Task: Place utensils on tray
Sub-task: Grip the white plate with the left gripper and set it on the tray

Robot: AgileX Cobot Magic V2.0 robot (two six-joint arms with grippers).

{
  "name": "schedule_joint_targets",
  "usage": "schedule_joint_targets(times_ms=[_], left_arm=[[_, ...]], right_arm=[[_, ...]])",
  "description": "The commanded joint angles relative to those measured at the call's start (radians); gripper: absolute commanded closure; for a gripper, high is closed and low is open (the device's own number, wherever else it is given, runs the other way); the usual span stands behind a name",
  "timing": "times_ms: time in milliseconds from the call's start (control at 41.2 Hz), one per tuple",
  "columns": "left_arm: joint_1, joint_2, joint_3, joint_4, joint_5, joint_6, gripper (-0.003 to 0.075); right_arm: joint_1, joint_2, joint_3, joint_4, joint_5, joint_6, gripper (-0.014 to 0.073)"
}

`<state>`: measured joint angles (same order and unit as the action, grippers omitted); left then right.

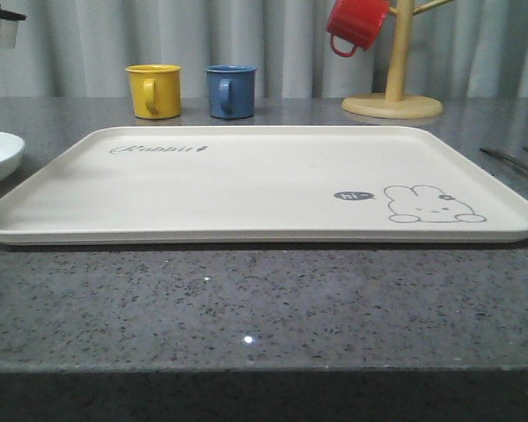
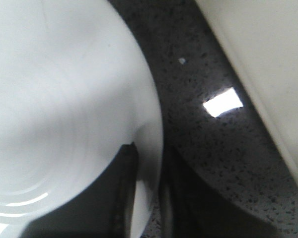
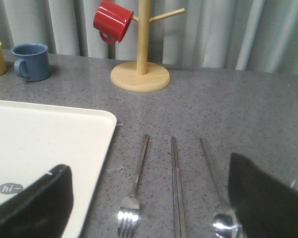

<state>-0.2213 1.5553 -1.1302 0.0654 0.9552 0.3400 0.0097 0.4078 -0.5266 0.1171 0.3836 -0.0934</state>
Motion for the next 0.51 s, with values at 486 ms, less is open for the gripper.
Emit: schedule_joint_targets(times_ms=[486], left_arm=[[-0.2,-0.105,-0.262,0.135,0.025,-0.042,0.0738]], right_arm=[[-0.005,0.012,-0.035,0.005,-0.073,-0.006,-0.0062]])
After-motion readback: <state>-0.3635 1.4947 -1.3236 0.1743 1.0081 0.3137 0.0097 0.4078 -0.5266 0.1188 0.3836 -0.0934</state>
